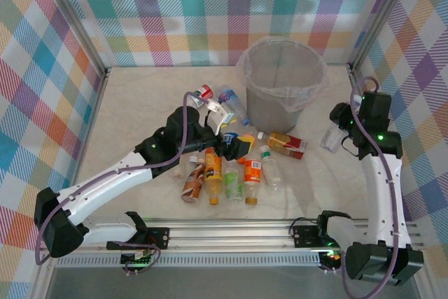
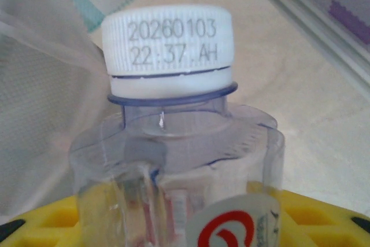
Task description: Put the plastic bottles in the bin
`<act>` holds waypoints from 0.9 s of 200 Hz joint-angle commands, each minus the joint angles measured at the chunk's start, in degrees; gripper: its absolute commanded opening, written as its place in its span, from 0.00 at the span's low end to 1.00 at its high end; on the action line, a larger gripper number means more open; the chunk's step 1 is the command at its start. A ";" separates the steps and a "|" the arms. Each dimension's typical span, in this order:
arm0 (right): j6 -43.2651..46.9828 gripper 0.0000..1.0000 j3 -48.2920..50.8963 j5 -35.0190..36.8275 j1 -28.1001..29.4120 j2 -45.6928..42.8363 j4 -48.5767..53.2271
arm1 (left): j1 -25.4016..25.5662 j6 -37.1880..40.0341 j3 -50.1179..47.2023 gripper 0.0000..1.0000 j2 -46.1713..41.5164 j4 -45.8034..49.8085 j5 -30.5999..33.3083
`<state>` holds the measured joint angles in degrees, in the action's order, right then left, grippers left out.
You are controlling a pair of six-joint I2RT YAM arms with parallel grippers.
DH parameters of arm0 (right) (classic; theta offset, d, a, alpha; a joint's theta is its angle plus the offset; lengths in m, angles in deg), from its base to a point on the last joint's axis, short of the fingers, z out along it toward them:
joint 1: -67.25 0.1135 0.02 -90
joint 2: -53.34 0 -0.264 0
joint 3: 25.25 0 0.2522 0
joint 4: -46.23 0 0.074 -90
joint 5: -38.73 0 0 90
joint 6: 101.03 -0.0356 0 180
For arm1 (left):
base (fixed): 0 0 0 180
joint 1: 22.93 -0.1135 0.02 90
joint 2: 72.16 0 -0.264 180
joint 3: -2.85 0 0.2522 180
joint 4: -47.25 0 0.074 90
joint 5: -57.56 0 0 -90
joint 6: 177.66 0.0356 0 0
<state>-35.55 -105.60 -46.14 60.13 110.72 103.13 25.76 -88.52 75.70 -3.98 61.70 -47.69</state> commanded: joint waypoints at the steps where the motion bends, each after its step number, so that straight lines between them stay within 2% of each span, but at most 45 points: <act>1: 1.72 0.54 -6.01 -0.12 1.99 0.07 1.57 | 0.65 -0.25 -1.64 1.00 -2.13 -6.93 2.99; 50: 3.96 0.54 -18.80 0.46 7.35 5.12 0.25 | 0.49 0.60 -2.80 1.00 -3.36 -7.96 5.05; 105: 8.28 0.54 -30.36 1.06 13.79 14.64 -2.82 | -0.03 2.05 -2.84 1.00 -4.32 -7.23 6.65; 180: 11.65 0.53 -42.62 -1.71 16.93 29.04 -5.28 | -0.42 5.10 -4.14 1.00 -6.57 -6.67 13.04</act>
<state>-26.34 -143.46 -47.01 76.02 136.42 99.79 25.69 -85.17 72.66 -9.13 56.28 -37.55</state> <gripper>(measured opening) 0.539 0.999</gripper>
